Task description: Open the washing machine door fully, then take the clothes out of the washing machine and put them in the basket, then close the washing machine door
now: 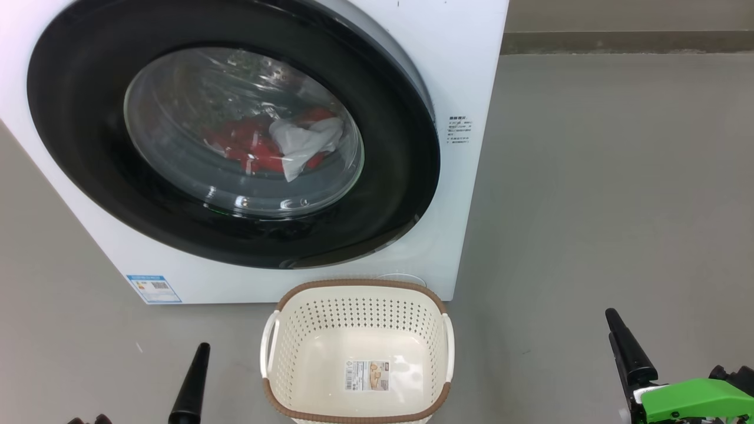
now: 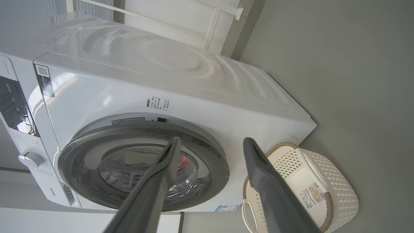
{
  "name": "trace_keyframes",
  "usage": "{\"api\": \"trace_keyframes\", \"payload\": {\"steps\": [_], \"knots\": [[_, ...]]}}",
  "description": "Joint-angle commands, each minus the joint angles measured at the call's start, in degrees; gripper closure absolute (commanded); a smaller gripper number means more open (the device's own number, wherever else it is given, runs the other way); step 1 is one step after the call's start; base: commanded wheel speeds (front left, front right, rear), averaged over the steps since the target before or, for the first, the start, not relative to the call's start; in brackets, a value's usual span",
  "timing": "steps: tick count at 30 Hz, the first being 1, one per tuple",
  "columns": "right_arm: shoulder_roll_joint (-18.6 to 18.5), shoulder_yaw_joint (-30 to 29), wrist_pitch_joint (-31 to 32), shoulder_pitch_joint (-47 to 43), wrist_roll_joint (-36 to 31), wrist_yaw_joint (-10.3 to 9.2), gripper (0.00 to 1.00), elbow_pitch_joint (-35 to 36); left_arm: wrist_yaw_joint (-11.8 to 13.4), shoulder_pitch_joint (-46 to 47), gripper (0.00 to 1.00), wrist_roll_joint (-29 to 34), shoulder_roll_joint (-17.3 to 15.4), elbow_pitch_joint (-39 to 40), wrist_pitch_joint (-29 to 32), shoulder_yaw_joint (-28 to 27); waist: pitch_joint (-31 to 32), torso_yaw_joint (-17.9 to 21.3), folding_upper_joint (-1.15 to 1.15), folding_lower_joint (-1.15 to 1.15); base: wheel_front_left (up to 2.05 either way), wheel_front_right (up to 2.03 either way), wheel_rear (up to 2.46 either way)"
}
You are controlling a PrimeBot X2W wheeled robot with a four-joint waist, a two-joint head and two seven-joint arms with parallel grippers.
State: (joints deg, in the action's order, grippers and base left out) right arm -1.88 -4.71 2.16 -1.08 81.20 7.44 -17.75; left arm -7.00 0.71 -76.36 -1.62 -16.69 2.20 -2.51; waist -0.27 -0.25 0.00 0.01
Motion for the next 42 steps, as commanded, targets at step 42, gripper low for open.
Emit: {"api": "trace_keyframes", "payload": {"steps": [42], "knots": [[-2.9, 3.5, -7.5, -2.0, -29.6, 0.02, 0.0, 4.1, 0.9, -1.0, 0.0, 34.1, -1.8, 6.6, -7.5, 2.0, -0.1, 0.3, 0.0, -0.01, 0.0, 0.0, 0.0]]}}
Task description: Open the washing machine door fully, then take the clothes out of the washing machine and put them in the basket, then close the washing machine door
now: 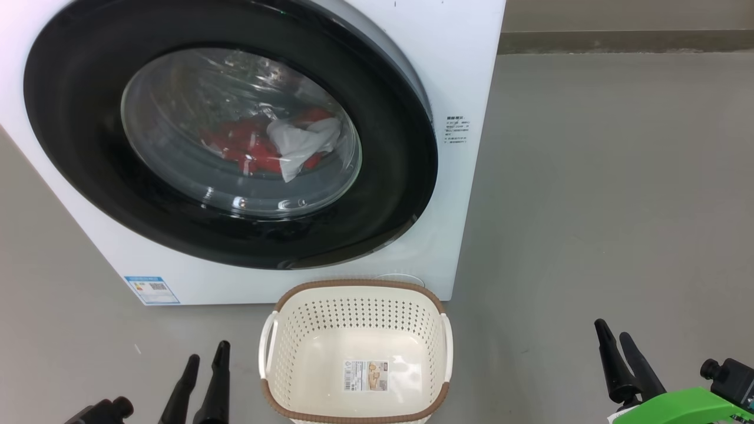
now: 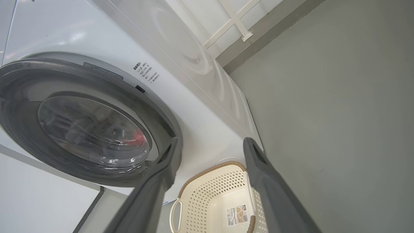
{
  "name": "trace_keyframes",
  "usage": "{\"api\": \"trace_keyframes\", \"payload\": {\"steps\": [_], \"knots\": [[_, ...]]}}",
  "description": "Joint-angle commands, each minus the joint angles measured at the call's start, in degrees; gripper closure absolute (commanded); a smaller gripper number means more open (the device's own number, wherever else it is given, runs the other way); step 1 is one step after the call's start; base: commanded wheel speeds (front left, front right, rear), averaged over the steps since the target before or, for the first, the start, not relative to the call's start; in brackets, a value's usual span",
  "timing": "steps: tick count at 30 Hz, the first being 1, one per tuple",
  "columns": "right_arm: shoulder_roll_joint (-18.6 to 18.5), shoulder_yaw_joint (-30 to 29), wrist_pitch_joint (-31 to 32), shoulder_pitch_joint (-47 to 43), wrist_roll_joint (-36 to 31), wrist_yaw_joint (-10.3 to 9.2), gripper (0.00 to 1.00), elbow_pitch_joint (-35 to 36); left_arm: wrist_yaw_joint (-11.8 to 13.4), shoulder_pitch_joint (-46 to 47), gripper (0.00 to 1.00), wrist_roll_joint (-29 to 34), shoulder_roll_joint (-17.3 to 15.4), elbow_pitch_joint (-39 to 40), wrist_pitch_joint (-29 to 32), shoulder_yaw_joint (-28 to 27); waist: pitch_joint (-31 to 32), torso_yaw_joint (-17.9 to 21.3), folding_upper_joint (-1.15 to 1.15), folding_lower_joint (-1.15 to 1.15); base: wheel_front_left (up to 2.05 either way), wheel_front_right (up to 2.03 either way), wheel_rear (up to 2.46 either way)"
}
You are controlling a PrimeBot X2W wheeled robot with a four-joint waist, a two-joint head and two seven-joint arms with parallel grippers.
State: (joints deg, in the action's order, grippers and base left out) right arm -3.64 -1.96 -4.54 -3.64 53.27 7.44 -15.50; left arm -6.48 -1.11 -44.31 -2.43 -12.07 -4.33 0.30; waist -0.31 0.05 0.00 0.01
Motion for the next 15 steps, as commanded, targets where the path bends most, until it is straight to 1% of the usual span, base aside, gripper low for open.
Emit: {"api": "trace_keyframes", "payload": {"steps": [1, 15], "knots": [[-1.1, 0.8, -1.0, 0.5, -2.3, 0.02, 0.0, 2.0, 0.4, 0.7, 0.0, 2.8, -1.1, 2.1, -1.1, -0.7, 0.0, 0.0, 0.0, -0.01, 0.0, 0.0, 0.0], [-1.7, 1.3, -3.1, -0.6, -10.2, 0.03, 0.0, 3.2, 0.7, 0.1, 0.0, 11.9, -1.5, 3.6, -3.3, 0.1, 0.0, 0.2, 0.0, -0.01, 0.0, 0.0, 0.0]]}}
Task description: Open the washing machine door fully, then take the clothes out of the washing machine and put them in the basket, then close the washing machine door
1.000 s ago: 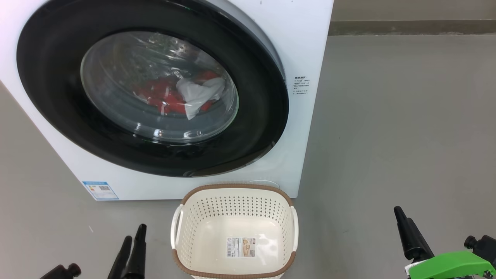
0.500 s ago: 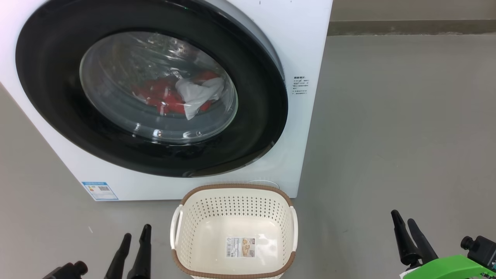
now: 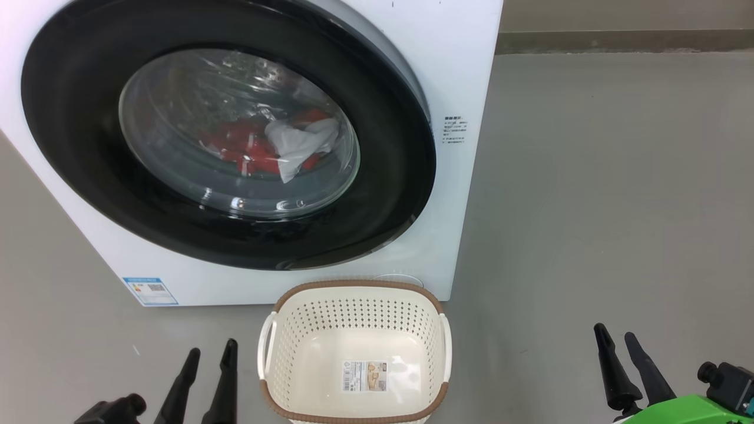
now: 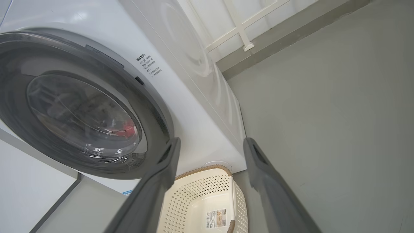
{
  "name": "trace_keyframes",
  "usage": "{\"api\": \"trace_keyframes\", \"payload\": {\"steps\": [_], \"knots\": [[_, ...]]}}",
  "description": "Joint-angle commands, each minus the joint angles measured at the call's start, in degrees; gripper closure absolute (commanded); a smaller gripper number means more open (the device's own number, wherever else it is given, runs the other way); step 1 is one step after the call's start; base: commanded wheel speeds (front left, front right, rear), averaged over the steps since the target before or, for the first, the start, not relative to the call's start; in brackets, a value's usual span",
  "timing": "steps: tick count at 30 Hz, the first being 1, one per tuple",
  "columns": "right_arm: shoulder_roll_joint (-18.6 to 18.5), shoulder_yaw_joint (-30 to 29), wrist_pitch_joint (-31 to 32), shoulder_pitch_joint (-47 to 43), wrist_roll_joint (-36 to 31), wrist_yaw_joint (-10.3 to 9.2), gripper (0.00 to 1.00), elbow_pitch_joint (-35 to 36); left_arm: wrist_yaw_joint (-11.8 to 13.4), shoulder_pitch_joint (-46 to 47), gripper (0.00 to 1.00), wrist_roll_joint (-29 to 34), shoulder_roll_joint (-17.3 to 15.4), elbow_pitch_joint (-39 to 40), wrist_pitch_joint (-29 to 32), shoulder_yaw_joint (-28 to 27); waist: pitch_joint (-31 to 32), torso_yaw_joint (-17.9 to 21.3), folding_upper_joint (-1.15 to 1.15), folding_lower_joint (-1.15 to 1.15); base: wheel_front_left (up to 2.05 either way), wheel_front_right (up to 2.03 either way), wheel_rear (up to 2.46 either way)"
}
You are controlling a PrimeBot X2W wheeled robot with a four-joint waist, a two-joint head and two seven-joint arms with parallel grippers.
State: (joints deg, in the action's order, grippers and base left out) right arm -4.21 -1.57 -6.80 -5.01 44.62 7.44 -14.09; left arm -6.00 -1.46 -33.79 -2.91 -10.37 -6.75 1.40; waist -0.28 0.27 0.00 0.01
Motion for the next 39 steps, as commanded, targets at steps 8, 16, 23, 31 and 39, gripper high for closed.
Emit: {"api": "trace_keyframes", "payload": {"steps": [8, 16, 23, 31, 39], "knots": [[-1.4, 1.3, -2.2, 0.1, -6.4, 0.03, 0.0, 2.4, 0.2, 0.2, 0.0, 6.7, -1.1, 2.1, -2.3, -0.5, -0.1, 0.0, 0.0, 0.0, 0.0, 0.0, 0.0], [-1.5, 1.4, -3.6, -0.9, -11.1, 0.04, 0.0, 3.0, -0.1, -0.3, 0.0, 11.0, -0.9, 2.0, -3.6, -0.8, 0.1, -0.1, 0.0, 0.0, 0.0, 0.0, 0.0], [-1.6, 1.1, -4.8, -1.7, -15.1, 0.04, 0.0, 3.6, -0.5, -0.5, 0.0, 15.6, -0.8, 2.2, -4.8, -1.0, 0.0, 0.0, 0.0, 0.0, 0.0, 0.0, 0.0], [-1.5, 0.9, -6.1, -2.4, -19.8, 0.04, 0.0, 4.4, -0.7, -0.9, 0.0, 21.2, -0.7, 2.4, -6.2, -1.2, -0.1, 0.1, 0.0, 0.0, 0.0, 0.0, 0.0], [-1.3, 0.5, -7.3, -3.3, -23.8, 0.04, 0.0, 5.1, -1.0, -1.2, 0.0, 25.4, -0.6, 2.1, -7.3, -1.4, -0.2, 0.2, 0.0, 0.0, 0.0, 0.0, 0.0]]}}
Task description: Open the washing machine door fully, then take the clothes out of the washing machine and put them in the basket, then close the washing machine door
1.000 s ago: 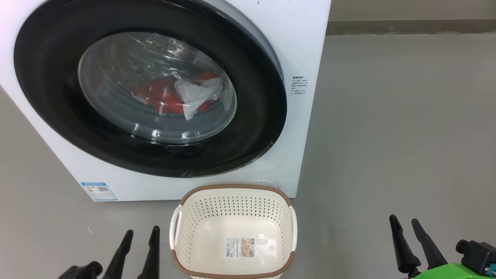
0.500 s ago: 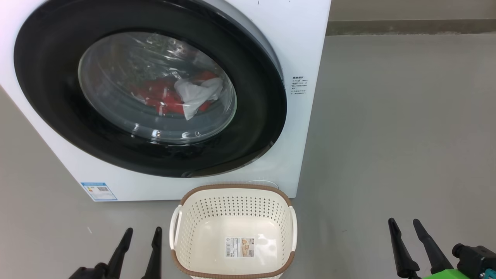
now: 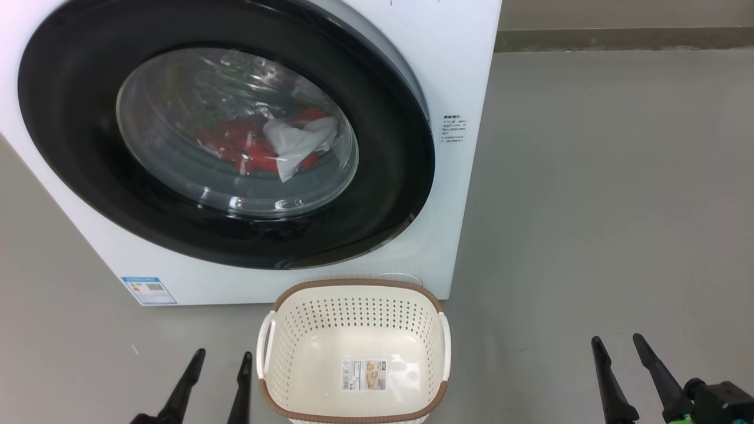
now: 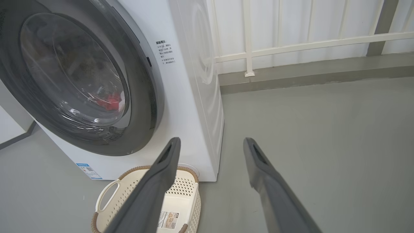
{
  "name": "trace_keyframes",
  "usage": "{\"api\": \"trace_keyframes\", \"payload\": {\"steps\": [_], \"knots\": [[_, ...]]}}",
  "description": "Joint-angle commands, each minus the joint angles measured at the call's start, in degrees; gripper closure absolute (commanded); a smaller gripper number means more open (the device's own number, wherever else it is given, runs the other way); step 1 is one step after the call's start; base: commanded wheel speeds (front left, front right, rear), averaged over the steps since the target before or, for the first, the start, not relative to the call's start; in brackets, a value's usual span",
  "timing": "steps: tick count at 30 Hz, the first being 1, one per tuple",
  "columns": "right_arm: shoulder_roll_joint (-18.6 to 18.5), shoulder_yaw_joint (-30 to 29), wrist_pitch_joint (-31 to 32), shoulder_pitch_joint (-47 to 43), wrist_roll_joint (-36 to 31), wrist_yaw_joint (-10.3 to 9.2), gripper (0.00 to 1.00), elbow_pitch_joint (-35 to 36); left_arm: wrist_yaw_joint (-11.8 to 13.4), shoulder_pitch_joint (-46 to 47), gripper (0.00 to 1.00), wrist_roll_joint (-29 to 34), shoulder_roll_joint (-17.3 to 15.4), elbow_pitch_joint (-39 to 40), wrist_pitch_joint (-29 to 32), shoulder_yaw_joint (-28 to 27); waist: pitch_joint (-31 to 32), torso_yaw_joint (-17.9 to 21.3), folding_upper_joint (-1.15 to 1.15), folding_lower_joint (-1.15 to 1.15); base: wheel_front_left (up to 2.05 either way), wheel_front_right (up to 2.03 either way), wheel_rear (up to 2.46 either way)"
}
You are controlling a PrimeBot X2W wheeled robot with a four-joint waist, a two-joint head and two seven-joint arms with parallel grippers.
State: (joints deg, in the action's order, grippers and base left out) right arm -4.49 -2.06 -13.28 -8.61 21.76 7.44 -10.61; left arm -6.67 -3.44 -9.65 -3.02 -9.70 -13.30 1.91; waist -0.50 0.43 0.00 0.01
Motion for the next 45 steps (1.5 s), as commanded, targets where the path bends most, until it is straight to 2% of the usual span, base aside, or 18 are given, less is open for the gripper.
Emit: {"api": "trace_keyframes", "payload": {"steps": [1, 6, 18, 19, 20, 21, 27, 35, 41, 45], "knots": [[-0.9, 0.9, -1.0, 0.2, -1.4, 0.04, 0.0, 1.8, -0.3, 0.8, 0.0, 1.7, -0.4, 1.4, -1.0, -1.9, 0.0, 0.0, 0.0, 0.0, 0.0, 0.0, 0.0], [-0.6, 0.4, -1.7, -0.4, -3.7, 0.05, 0.0, 2.3, -0.6, 0.7, 0.0, 2.9, -0.3, 0.7, -1.7, -2.3, -0.2, 0.0, 0.0, 0.0, 0.0, 0.0, 0.0], [0.1, 0.1, -1.7, -0.5, -2.8, 0.05, 0.0, 2.7, -0.8, 0.9, 0.0, 2.1, -0.1, 0.4, -1.7, -2.7, -0.3, 0.0, 0.0, 0.0, 0.0, 0.0, 0.0], [0.2, 0.2, -1.7, -0.3, -2.4, 0.05, 0.21, 2.8, -0.8, 0.9, 0.0, 2.1, -0.1, 0.4, -1.7, -2.7, -0.3, 0.0, 0.0, 0.0, 0.0, 0.0, 0.0], [0.4, 0.3, -1.7, 0.3, -0.6, 0.05, 0.71, 3.2, -0.8, 1.1, 0.0, 2.0, 0.0, 0.5, -1.7, -2.8, -0.7, -0.1, 0.0, 0.0, 0.0, 0.0, 0.0], [0.5, 0.5, -1.7, 0.8, 0.4, 0.05, 1.0, 3.4, -0.8, 1.2, 0.0, 1.9, 0.0, 0.6, -1.7, -2.8, -0.9, -0.1, 0.0, 0.0, 0.0, 0.0, 0.0], [1.1, 1.2, -1.7, 6.3, 8.0, 0.05, 1.0, 4.1, -0.8, 2.2, 0.0, 1.2, 0.0, 0.9, -1.7, -2.3, -2.6, -0.3, 0.0, 0.0, 0.0, 0.0, 0.0], [1.3, 2.9, -1.7, 18.6, 15.1, 0.05, 1.0, 4.1, -0.8, 4.4, 0.0, 0.5, -0.1, 1.1, -1.7, -0.4, -5.8, -1.7, 0.0, 0.0, 0.0, 0.0, 0.0], [0.0, 3.6, -1.7, 26.3, 18.4, 0.05, 1.0, 3.3, -0.8, 5.9, 0.0, -0.1, -0.4, 1.1, -1.7, 1.2, -7.8, -3.4, 0.0, 0.0, 0.0, 0.0, 0.0], [-1.0, 5.7, -1.7, 32.0, 23.6, 0.05, 1.0, 2.3, -0.8, 7.2, 0.0, -0.6, -0.5, 1.0, -1.7, 2.3, -9.5, -4.8, 0.0, 0.0, 0.0, 0.0, 0.0]]}}
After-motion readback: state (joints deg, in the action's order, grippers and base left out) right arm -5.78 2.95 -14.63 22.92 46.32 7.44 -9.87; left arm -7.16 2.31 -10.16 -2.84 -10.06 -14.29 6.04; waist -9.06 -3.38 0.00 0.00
